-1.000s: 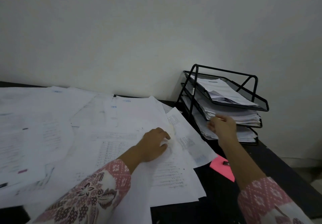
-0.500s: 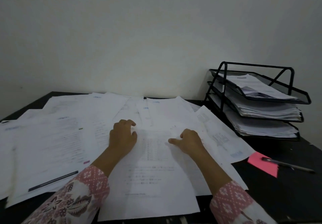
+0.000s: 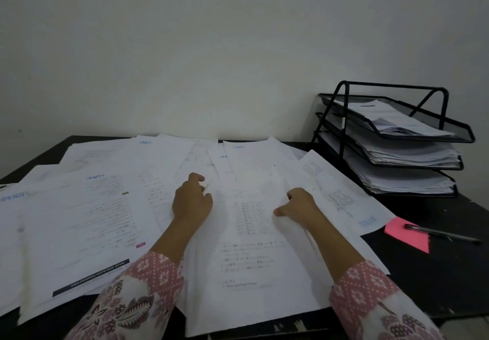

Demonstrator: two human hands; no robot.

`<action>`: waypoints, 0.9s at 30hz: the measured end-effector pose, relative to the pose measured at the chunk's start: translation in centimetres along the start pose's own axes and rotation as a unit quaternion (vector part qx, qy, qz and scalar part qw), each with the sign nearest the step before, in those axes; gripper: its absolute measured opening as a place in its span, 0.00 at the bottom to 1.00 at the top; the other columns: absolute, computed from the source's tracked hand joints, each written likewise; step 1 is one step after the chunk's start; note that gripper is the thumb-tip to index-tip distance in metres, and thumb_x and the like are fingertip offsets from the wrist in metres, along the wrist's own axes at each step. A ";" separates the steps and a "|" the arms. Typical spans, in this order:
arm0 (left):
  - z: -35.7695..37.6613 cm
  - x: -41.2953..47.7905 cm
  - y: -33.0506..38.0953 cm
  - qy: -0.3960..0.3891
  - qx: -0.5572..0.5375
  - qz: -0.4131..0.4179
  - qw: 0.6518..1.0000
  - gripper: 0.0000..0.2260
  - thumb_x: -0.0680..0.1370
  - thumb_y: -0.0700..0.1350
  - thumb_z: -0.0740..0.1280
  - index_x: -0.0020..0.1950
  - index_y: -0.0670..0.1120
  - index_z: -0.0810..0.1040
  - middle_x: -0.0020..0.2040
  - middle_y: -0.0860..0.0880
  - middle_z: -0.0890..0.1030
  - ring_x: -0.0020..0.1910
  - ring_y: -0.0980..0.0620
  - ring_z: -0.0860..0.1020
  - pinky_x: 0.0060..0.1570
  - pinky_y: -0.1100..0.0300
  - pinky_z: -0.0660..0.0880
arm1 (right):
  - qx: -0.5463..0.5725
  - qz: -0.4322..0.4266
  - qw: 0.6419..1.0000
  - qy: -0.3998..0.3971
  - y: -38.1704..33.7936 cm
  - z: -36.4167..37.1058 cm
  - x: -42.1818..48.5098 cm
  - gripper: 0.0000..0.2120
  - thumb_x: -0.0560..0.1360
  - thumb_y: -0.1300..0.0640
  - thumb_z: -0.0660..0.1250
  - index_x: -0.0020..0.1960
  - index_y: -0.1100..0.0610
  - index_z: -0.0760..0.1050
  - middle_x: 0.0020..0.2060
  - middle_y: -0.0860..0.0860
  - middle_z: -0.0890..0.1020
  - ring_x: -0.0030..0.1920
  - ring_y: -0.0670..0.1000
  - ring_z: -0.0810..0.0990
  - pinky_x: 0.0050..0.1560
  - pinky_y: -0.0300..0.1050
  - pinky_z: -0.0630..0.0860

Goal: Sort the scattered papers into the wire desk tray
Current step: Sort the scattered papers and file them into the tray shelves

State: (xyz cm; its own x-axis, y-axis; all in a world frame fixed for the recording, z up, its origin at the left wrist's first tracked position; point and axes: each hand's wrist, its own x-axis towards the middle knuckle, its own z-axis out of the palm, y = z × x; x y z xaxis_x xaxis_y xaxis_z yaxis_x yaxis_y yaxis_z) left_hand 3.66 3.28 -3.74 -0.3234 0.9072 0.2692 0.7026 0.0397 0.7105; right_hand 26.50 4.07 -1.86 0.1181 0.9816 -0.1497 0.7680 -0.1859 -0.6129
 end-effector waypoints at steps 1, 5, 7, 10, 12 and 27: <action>0.2 0.1 0.1 0.001 -0.002 0.000 1.000 0.16 0.75 0.40 0.66 0.62 0.46 0.71 0.55 0.46 0.79 0.51 0.47 0.77 0.44 0.56 0.73 | 0.011 0.003 1.000 0.014 0.4 -0.4 0.3 0.19 0.70 0.56 0.74 0.35 0.52 0.62 0.38 0.49 0.70 0.43 0.50 0.72 0.35 0.35 0.65; 1.0 0.1 0.4 0.005 -0.016 0.008 1.000 0.12 0.77 0.40 0.63 0.60 0.47 0.73 0.44 0.51 0.80 0.41 0.50 0.78 0.36 0.59 0.72 | -0.052 0.035 0.996 0.061 1.8 -3.1 0.4 0.24 0.75 0.59 0.66 0.69 0.62 0.66 0.65 0.59 0.72 0.64 0.59 0.71 0.59 0.46 0.70; 1.7 -0.1 0.4 0.005 -0.016 0.023 1.000 0.11 0.77 0.42 0.64 0.59 0.46 0.74 0.41 0.52 0.80 0.42 0.50 0.78 0.39 0.57 0.74 | -0.119 0.071 0.987 0.078 2.6 -4.1 0.7 0.24 0.76 0.57 0.63 0.71 0.61 0.64 0.67 0.59 0.69 0.67 0.60 0.66 0.65 0.50 0.66; 2.1 -0.3 0.3 0.011 0.005 0.062 0.998 0.12 0.76 0.45 0.66 0.59 0.46 0.76 0.47 0.50 0.81 0.49 0.49 0.78 0.48 0.54 0.75 | -0.146 0.102 0.981 0.076 3.3 -5.0 0.8 0.24 0.77 0.57 0.62 0.71 0.60 0.62 0.67 0.61 0.65 0.67 0.62 0.64 0.66 0.51 0.64; 2.3 -0.5 0.2 0.002 0.059 0.080 0.995 0.15 0.77 0.49 0.65 0.61 0.46 0.76 0.55 0.48 0.79 0.56 0.47 0.74 0.54 0.53 0.73 | -0.136 0.089 0.983 0.081 3.5 -5.2 0.8 0.22 0.76 0.58 0.62 0.69 0.61 0.64 0.65 0.61 0.68 0.64 0.61 0.67 0.62 0.49 0.67; 2.4 -1.1 0.8 -0.023 -0.005 0.090 0.996 0.17 0.77 0.53 0.65 0.62 0.45 0.76 0.56 0.47 0.78 0.57 0.47 0.74 0.58 0.49 0.71 | 0.224 0.021 0.971 0.084 1.5 -3.9 1.1 0.13 0.75 0.65 0.66 0.59 0.64 0.74 0.53 0.60 0.79 0.47 0.56 0.76 0.46 0.46 0.73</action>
State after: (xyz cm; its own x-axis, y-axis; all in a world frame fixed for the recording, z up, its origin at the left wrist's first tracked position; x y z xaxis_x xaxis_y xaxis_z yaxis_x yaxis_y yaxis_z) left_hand 6.07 3.29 -5.03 -0.1637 0.9176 0.3622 0.7406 -0.1282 0.6596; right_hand 30.24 5.00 0.09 0.2728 0.9590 -0.0772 0.4133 -0.1892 -0.8907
